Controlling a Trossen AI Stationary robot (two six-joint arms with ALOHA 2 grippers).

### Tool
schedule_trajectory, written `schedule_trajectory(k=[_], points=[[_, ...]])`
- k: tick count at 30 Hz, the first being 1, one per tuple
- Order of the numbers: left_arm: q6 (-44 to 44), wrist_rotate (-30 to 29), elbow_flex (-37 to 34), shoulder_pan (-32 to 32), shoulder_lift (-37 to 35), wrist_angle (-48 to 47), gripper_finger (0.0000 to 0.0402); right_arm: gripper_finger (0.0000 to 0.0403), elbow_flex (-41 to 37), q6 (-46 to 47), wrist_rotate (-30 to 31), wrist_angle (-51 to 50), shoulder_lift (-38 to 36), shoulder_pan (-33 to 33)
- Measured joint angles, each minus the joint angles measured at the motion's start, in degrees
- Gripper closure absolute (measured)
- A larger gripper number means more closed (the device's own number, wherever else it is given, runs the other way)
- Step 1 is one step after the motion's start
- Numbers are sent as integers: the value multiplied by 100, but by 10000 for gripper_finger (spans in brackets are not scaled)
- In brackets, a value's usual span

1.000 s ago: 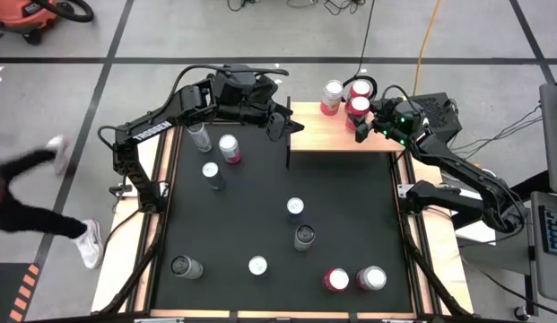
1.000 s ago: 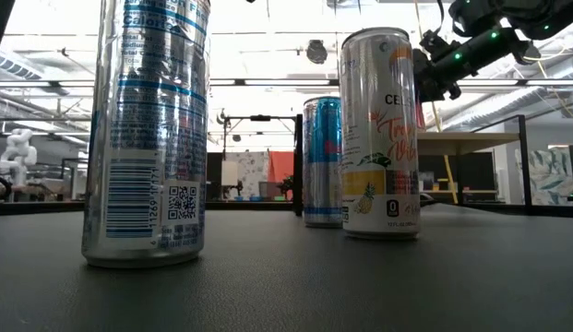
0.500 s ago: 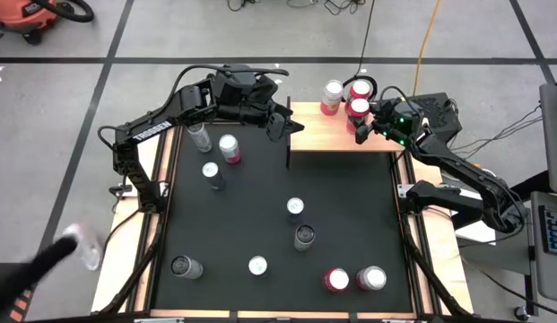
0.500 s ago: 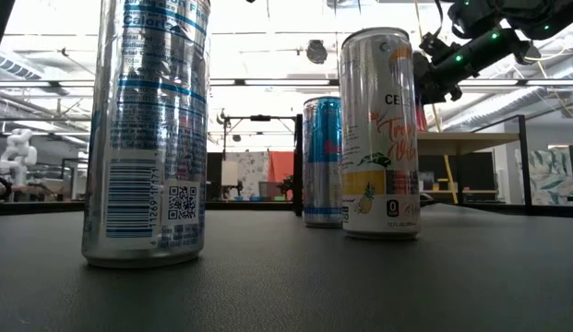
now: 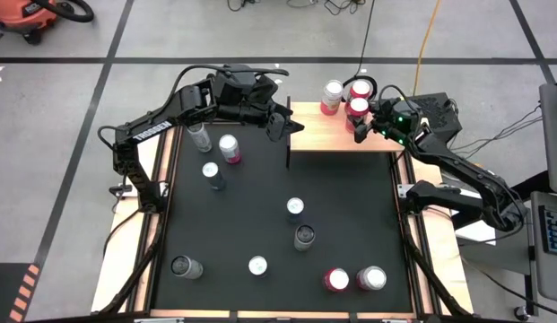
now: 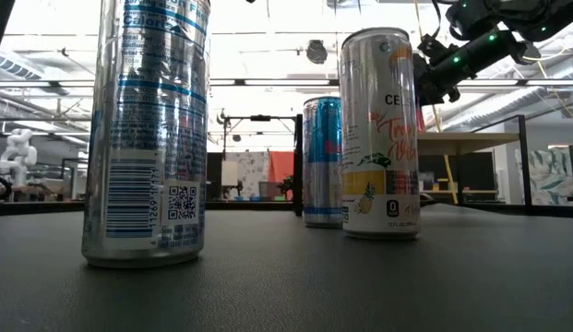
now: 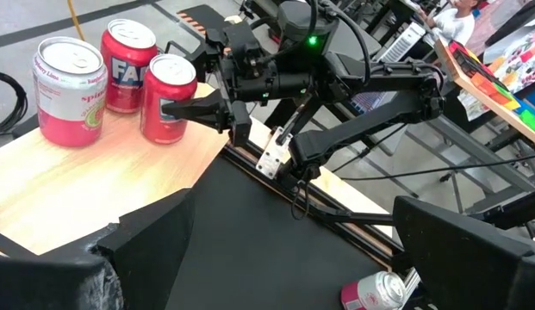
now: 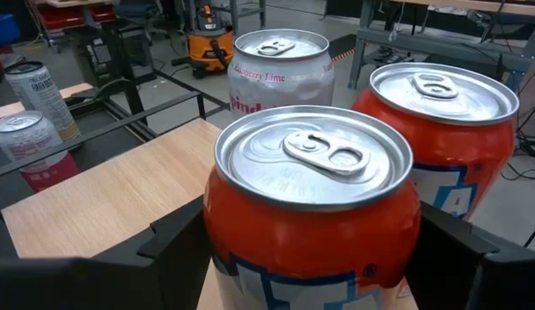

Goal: Place canned beverage on shelf
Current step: Put the top red soda can on the shelf aligned with the other red soda can

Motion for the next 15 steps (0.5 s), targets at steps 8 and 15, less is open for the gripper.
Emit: schedule_trajectory(k=[8,15], points=[[0,0,0,-1,0,-2,2,117,0,10,29,-35,1,0],[-1,2,0,-1,0,-2,2,112,0,-33,39,-53,3,-8]])
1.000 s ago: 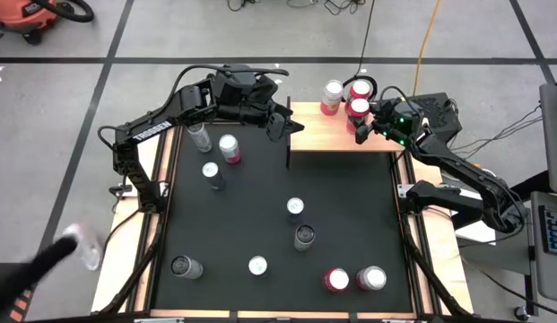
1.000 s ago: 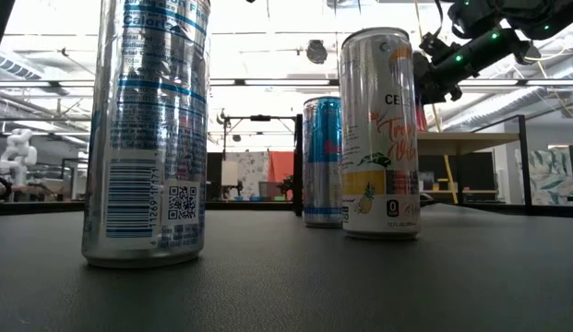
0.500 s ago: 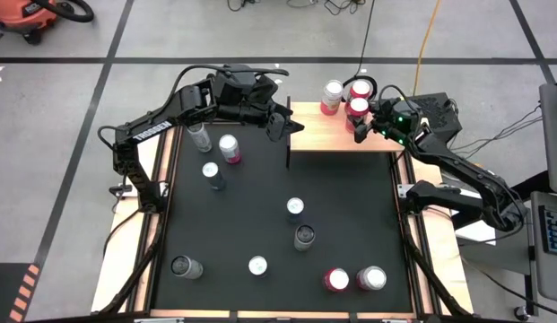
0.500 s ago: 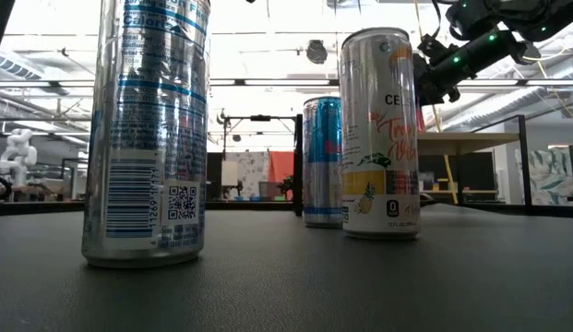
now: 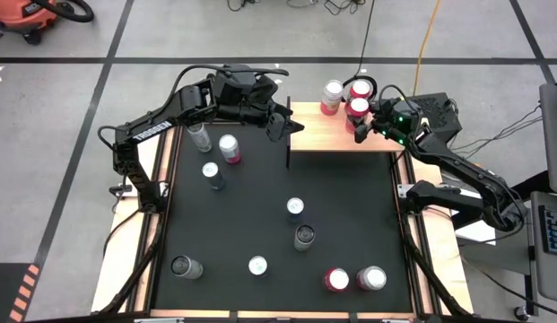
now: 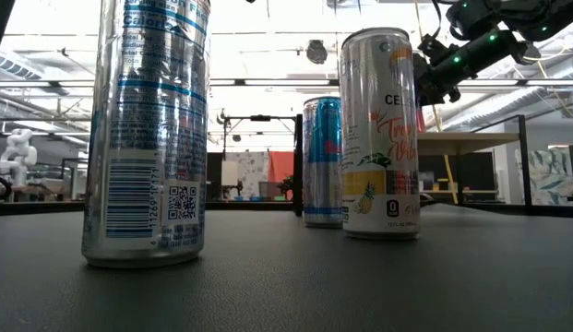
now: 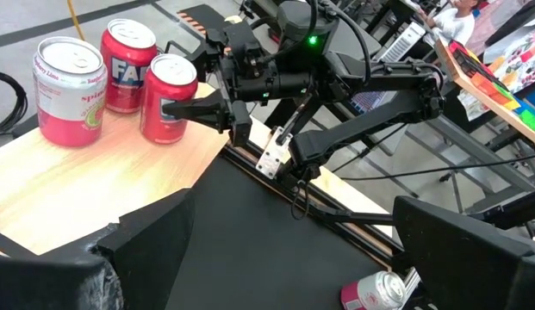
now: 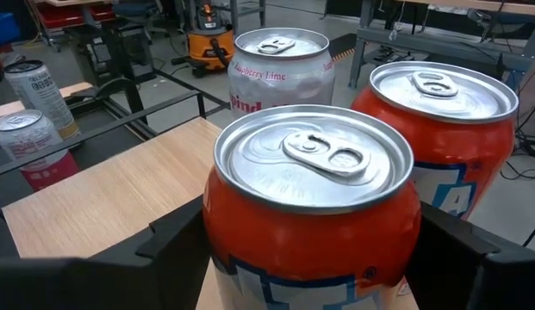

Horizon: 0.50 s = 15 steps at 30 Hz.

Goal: Place canned beverage on shelf
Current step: Put the top red soda can on the shelf aligned with the other red soda can

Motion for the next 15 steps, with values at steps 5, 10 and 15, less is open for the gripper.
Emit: schedule_trajectory(k=[5,10,15], points=[[0,0,-2,0,0,0,2,87,0,-27,8,-40,0,-3],[0,0,-2,0,0,-2,2,71,-15,-77,143,-194,14,-5],[0,8,-2,2,0,-2,2,67,-15,-149,153,-209,-2,-21]])
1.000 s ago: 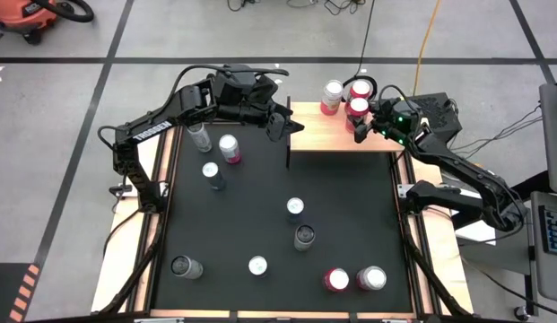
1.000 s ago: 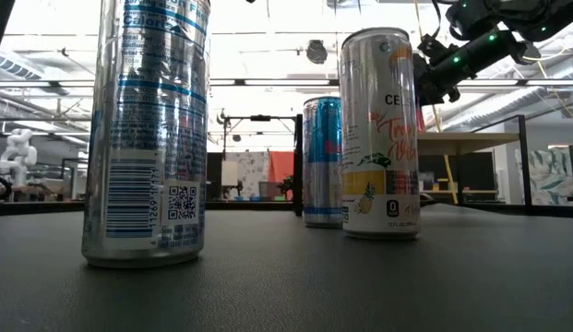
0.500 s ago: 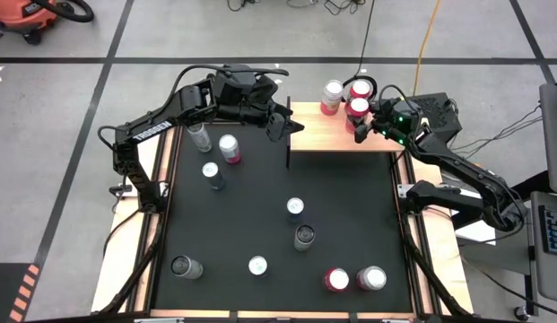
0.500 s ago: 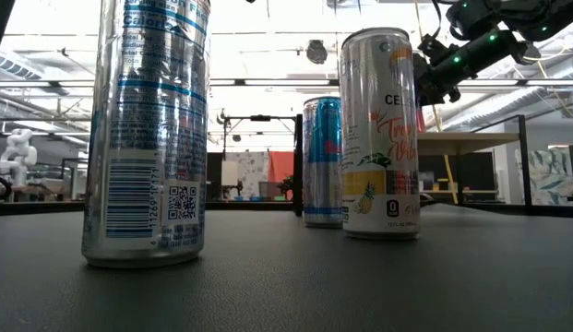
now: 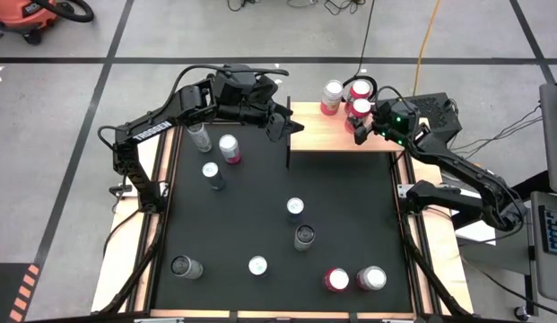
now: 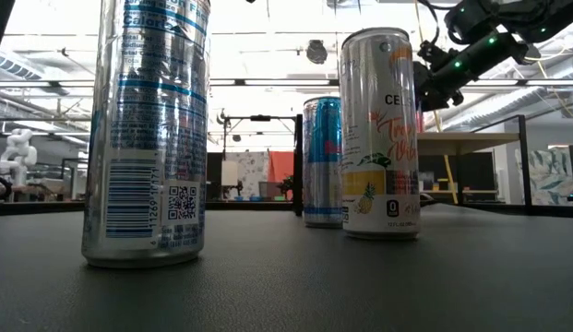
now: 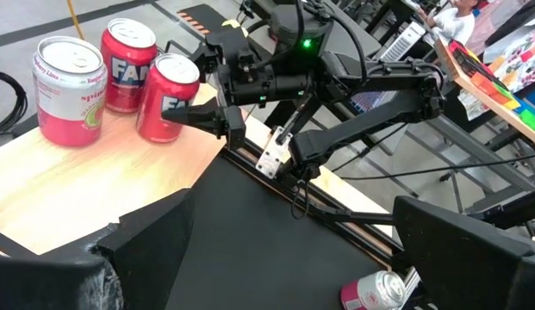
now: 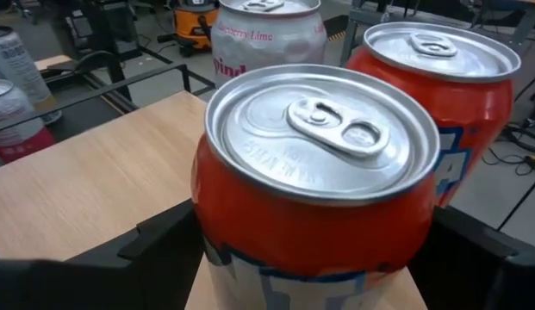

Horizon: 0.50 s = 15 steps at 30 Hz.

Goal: Place canned beverage on shelf
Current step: Put the top red soda can on the shelf aligned with the other red soda can

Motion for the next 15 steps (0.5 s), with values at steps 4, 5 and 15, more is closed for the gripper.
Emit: schedule_trajectory(k=[4,5,15], points=[[0,42,0,-2,0,-2,2,67,0,-2,2,5,-60,0],[0,42,0,-1,0,-1,2,67,0,-2,3,17,-90,0],[0,38,0,0,0,-2,2,66,2,87,430,38,-474,-4]])
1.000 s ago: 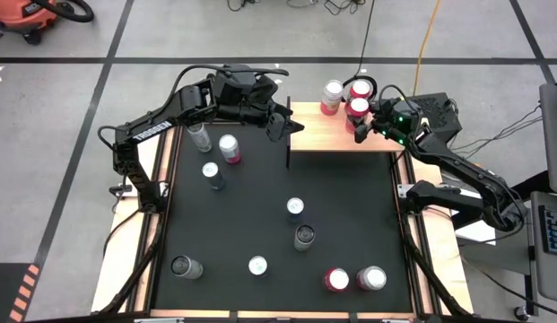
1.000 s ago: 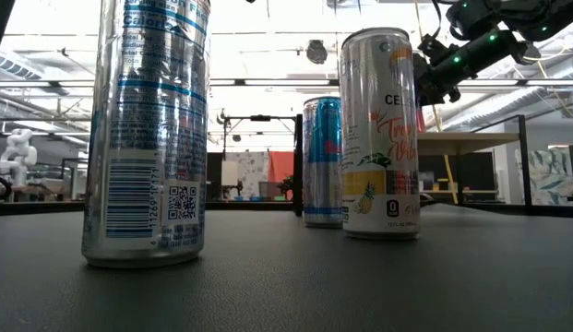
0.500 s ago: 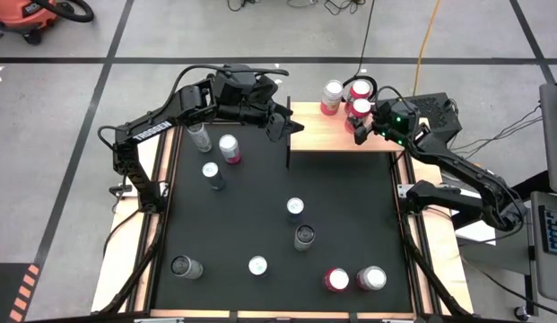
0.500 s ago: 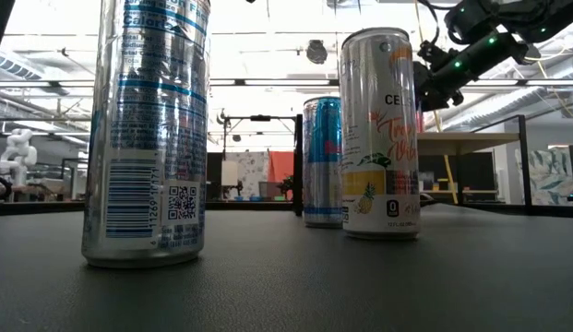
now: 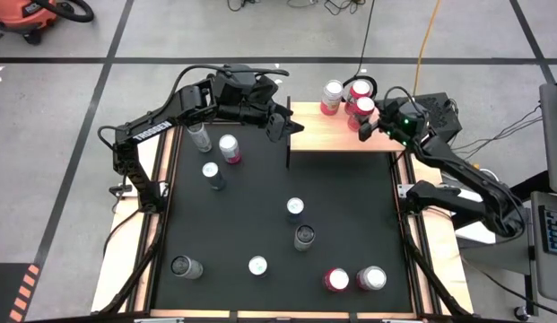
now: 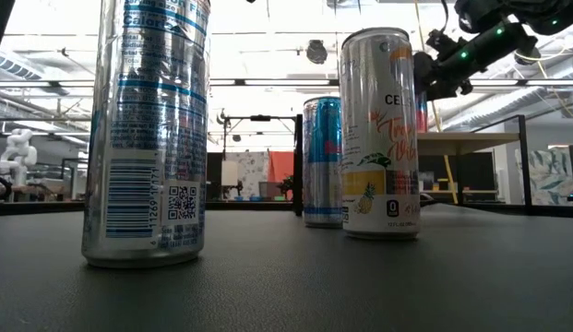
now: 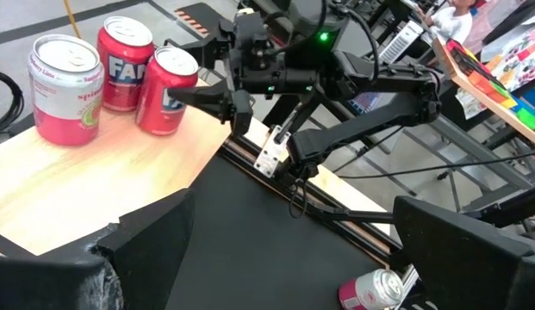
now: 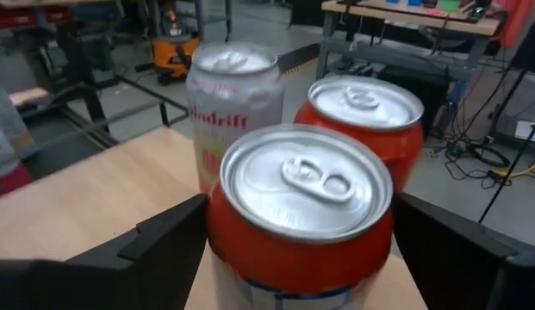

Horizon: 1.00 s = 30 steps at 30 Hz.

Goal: Place canned beverage on shelf
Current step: Put the top red soda can on the shelf aligned with the other red soda can

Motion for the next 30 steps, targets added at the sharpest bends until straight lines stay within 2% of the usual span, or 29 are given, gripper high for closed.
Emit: schedule_trajectory(k=[12,18,24,30], points=[[0,-186,0,0,0,-6,2,66,8,393,-181,-43,-744,2],[120,-191,0,-2,0,-74,2,71,11,1028,-190,-1121,-1313,221],[149,-193,0,11,0,-70,2,105,11,1725,-350,-2406,-1429,484],[273,-193,0,11,0,-68,2,164,11,1694,35,-2467,-1142,522]])
